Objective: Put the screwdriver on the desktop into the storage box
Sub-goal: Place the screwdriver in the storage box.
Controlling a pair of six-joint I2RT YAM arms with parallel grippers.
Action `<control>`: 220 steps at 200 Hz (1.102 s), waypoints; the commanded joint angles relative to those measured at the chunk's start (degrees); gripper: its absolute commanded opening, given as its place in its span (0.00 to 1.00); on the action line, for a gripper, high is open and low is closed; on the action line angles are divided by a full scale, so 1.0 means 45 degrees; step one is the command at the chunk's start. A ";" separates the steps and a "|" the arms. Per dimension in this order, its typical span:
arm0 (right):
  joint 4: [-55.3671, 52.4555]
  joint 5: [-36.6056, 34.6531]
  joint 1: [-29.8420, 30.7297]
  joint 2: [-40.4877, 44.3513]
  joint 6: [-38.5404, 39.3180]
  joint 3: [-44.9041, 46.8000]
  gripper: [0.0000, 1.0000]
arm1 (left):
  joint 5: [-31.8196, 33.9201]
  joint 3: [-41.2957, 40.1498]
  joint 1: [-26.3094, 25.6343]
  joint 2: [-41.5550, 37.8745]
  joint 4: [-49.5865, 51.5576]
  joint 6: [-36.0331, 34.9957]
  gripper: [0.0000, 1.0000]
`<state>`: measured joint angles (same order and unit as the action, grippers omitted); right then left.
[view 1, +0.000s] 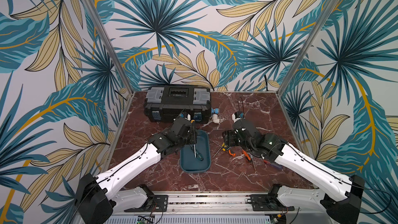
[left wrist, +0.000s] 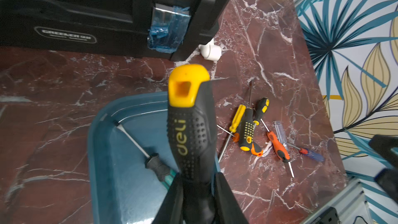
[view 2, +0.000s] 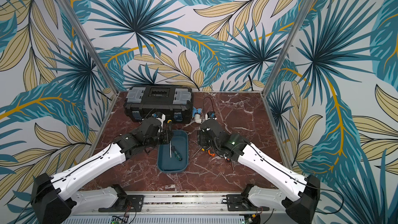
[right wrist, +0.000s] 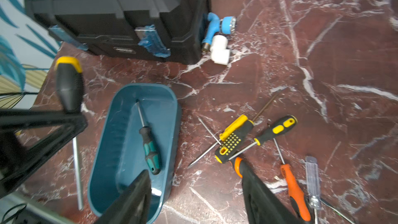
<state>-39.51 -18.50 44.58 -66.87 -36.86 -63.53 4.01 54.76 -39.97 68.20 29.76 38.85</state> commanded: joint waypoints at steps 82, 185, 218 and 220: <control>-0.0831 0.0847 -0.1269 -0.0430 -0.0862 0.1148 0.64 | 0.0554 -0.0485 0.0053 0.2225 -0.0054 0.0272 0.00; -0.0266 0.3525 -0.2958 -0.5009 -0.1227 -0.0004 0.43 | 0.0611 -0.0865 -0.0043 0.3592 -0.0549 0.0368 0.03; -0.0185 0.3487 -0.2954 -0.5574 -0.1388 -0.0353 0.43 | 0.0615 -0.0957 -0.0044 0.3575 -0.0415 0.0477 0.21; -0.0185 0.3487 -0.2963 -0.5595 -0.1396 -0.0369 0.43 | 0.0608 -0.0963 -0.0045 0.3565 -0.0391 0.0485 0.23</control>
<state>-40.58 -3.60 31.27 -91.18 -42.02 -63.68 6.28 51.92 -39.99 84.58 28.53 40.49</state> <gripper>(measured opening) 0.426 0.236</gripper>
